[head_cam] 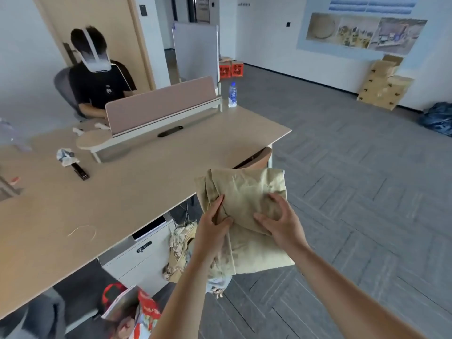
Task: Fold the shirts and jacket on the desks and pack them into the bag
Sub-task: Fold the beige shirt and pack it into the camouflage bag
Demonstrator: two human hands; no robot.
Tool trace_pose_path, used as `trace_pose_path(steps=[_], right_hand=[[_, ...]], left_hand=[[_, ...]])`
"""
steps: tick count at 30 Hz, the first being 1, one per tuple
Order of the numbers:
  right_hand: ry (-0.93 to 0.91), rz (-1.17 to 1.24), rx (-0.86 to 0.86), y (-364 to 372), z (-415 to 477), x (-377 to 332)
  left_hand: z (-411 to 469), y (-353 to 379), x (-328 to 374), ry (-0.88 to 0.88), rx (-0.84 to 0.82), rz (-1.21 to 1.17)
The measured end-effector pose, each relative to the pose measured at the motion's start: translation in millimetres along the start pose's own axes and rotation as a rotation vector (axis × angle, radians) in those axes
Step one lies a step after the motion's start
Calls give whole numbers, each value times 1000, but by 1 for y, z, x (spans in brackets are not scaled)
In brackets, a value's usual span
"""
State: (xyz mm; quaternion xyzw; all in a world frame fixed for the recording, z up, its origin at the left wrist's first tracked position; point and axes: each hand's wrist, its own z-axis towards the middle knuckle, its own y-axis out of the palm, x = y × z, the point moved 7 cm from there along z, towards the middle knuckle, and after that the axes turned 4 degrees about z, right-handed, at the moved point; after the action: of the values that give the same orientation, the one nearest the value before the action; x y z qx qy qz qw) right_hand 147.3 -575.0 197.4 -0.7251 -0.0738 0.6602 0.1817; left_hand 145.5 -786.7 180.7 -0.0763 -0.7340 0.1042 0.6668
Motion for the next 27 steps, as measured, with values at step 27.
trace_pose_path(steps=[27], right_hand=[[-59, -50, -800, 111, 242, 193]], left_hand=[[90, 123, -168, -474, 725, -111]])
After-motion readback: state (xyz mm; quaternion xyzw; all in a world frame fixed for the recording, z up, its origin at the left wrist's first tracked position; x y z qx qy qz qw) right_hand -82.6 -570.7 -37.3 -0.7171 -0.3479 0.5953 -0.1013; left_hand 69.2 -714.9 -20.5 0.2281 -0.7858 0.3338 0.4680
